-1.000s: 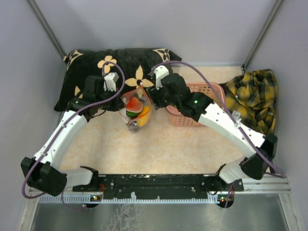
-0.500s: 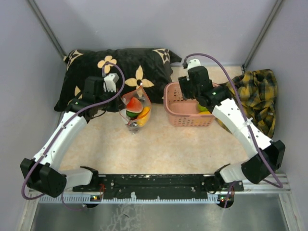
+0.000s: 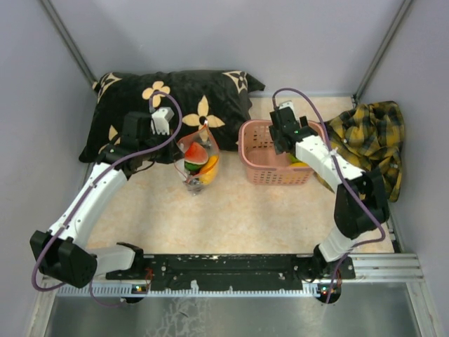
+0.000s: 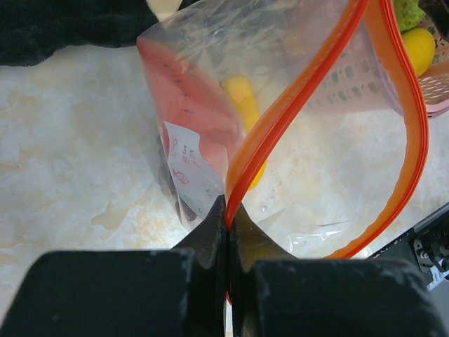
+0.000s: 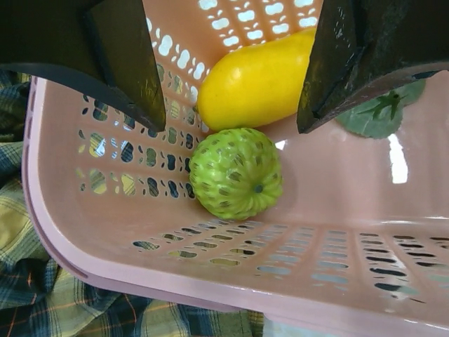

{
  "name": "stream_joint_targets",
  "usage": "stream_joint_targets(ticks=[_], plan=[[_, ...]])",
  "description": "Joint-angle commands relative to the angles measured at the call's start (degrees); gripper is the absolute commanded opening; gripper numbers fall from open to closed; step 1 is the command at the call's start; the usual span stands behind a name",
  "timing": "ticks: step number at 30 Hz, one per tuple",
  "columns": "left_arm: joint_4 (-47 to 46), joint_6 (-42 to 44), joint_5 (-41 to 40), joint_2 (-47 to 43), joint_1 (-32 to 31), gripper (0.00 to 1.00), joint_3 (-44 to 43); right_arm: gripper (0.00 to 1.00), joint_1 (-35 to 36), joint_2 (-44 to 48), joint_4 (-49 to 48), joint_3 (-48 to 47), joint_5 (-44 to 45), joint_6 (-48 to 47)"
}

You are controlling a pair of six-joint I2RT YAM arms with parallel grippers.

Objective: Place the food in the zip-top bag and seal the zipper
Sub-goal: Pick up the fake fruit from the bin.

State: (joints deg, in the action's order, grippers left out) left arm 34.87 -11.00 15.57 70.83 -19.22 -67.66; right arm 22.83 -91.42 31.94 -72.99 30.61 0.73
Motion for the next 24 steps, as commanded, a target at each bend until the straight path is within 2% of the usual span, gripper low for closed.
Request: stream_joint_targets(ticks=[1, 12, 17, 24], plan=[[-1.1, 0.8, 1.2, 0.2, 0.4, 0.0, 0.4, 0.78, -1.0, -2.5, -6.3, 0.3, 4.9, -0.5], [-1.1, 0.7, 1.7, 0.4, 0.4, 0.0, 0.6, 0.82, -3.6, -9.5, -13.1, 4.6, 4.0, -1.0], [-1.2, 0.7, 1.9, 0.5, 0.4, 0.0, 0.7, 0.82, -3.7, -11.2, -17.6, 8.0, 7.1, -1.0], [-1.2, 0.5, 2.3, 0.5, 0.4, 0.0, 0.8, 0.81, -3.8, -12.5, -20.8, 9.9, 6.4, -1.2]])
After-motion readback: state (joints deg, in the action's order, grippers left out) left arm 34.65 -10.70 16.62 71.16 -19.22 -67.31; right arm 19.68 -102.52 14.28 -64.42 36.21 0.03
